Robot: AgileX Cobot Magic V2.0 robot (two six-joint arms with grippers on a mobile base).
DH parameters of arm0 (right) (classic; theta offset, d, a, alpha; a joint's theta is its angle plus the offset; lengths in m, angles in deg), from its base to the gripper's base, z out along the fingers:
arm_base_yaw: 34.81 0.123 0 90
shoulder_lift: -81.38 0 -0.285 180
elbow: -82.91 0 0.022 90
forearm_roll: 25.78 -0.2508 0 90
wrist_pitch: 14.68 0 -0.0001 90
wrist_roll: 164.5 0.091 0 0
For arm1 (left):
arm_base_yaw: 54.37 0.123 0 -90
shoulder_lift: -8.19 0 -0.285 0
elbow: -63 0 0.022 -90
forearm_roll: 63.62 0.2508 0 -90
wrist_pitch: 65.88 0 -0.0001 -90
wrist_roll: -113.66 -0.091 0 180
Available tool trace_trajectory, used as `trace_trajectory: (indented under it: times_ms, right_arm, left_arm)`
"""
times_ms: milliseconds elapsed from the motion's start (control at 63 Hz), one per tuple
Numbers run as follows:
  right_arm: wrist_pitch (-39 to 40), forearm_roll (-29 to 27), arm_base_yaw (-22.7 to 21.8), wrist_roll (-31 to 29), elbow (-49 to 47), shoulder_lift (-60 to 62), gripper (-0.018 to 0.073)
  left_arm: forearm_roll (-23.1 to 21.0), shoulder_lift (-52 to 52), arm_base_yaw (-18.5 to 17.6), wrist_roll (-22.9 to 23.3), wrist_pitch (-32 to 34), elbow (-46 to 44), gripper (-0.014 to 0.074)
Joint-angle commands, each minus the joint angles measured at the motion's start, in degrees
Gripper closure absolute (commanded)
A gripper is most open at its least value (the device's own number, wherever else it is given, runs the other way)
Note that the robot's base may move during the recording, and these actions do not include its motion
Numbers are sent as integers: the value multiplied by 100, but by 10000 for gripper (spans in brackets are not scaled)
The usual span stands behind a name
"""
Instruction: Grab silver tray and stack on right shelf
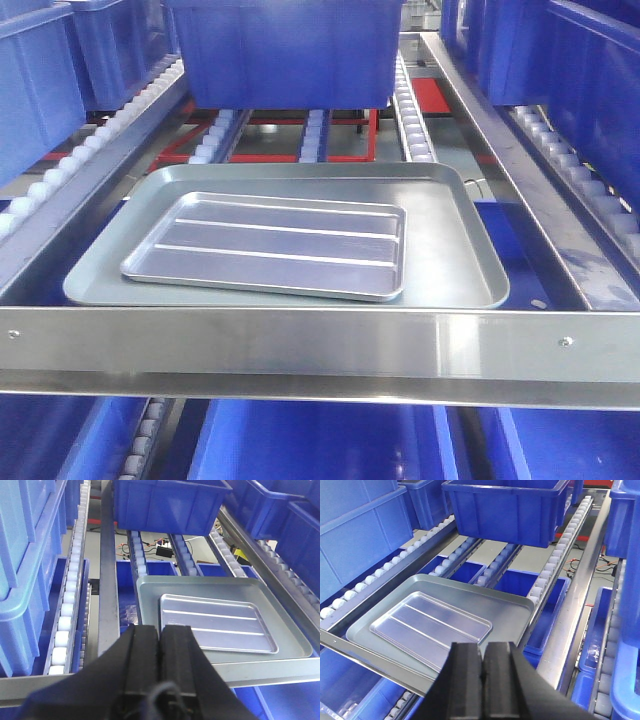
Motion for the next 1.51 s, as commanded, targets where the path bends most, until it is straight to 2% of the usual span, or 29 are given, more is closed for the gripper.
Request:
trace_trajectory:
  times_ms: [0, 48, 95, 174, 349, 492, 523, 539, 571, 999, 1491]
  right_arm:
    - [478, 182, 4, -34, -155, -46, 506]
    - [478, 182, 4, -34, -155, -46, 506]
    - [478, 182, 4, -34, -155, -46, 506]
    - [478, 182, 4, -34, -155, -46, 506]
    - [478, 182, 4, -34, -155, -46, 506]
    - [478, 182, 4, -34, -155, -46, 506]
    - [478, 182, 4, -34, -155, -46, 506]
    - [478, 182, 4, -34, -155, -46, 506]
    - [478, 182, 4, -34, -155, -46, 506]
    - [478, 182, 4, -34, -155, -46, 506]
    - [478, 182, 4, -34, -155, -46, 506]
  left_arm:
    - [147, 91, 181, 4, 370, -125, 688]
    - [64, 91, 390, -13, 445, -107, 688]
    - [-153, 66, 671, -264, 661, 9, 688]
    - [-385, -29, 1145, -638, 1418, 420, 688]
    - [-554, -255, 2008, -651, 3236, 1871, 688]
    - [-710, -306, 2416, -651, 4618, 3055, 688]
    - [-817, -333, 2442, -651, 4822, 3227, 688]
    - [-874, -365, 2443, -651, 4441, 3165, 688]
    - [-923, -417, 2443, -651, 4167, 3125, 688]
    - [-947, -419, 1724, -651, 4238, 3182, 688]
    - [-947, -419, 1726, -651, 4238, 3182, 688]
